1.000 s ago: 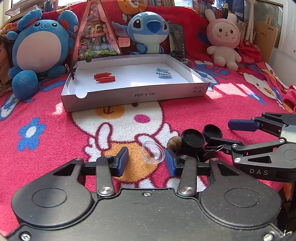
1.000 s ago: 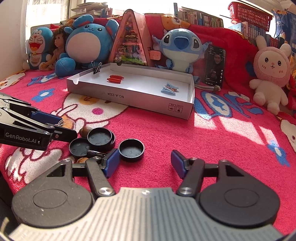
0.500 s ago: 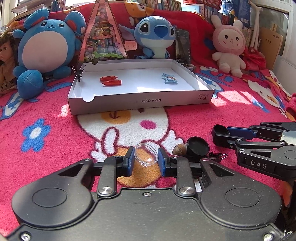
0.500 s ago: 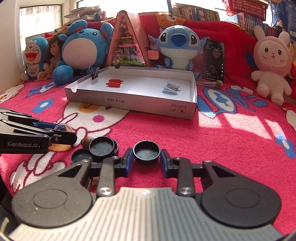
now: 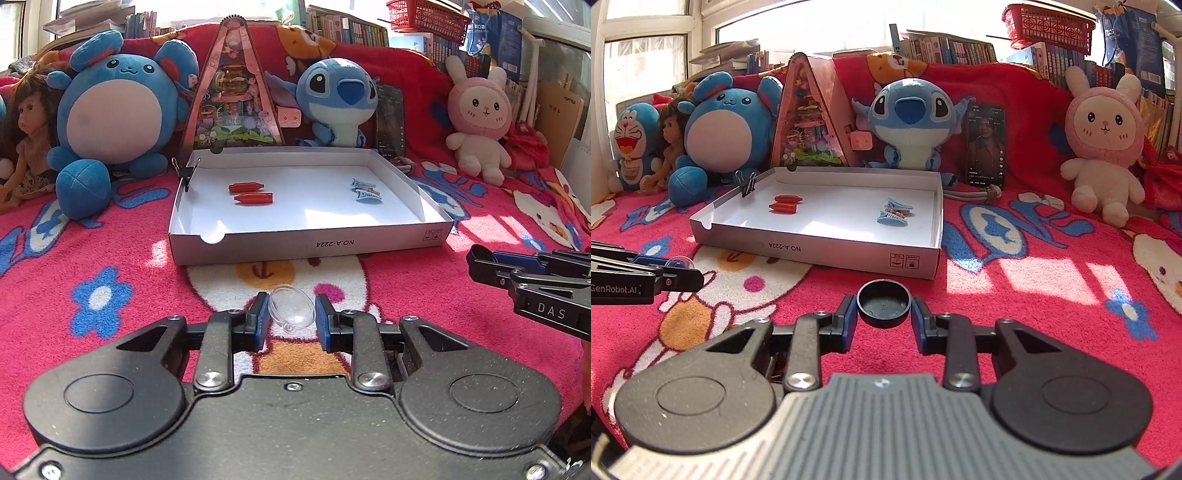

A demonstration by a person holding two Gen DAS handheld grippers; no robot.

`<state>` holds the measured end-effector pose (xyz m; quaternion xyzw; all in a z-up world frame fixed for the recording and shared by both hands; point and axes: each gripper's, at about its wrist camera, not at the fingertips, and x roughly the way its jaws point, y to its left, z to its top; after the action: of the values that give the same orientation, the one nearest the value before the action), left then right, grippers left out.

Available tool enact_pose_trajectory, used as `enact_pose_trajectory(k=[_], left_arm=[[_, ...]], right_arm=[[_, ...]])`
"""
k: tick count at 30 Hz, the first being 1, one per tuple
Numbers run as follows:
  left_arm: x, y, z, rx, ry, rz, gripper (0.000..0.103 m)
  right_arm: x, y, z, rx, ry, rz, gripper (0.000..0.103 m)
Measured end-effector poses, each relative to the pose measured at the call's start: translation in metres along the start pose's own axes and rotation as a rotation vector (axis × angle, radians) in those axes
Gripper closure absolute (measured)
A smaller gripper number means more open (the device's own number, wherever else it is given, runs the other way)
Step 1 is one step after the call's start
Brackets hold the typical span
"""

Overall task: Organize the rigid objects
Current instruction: 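Carry the dome and lid into the white box while the left tool opens to drop the dome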

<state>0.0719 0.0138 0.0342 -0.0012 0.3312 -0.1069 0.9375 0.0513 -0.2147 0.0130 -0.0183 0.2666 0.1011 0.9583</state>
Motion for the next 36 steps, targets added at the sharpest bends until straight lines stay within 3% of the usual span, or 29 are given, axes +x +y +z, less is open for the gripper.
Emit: enact_pose_trajectory(k=[17, 27, 36], left_arm=[[0.017, 0.018, 0.051, -0.03, -0.039, 0.027, 0.078], [0.064, 0.022, 0.082, -0.067, 0.006, 0.022, 0.078], [0.11, 0.02, 0.092, -0.082, 0.054, 0.065, 0.078]], right_arm=[[0.026, -0.007, 0.039, 0.05, -0.006, -0.011, 0.066], [0.075, -0.007, 0.064, 0.071, 0.057, 0.002, 0.066], [0.121, -0.008, 0.069, 0.076, 0.122, -0.024, 0.066]])
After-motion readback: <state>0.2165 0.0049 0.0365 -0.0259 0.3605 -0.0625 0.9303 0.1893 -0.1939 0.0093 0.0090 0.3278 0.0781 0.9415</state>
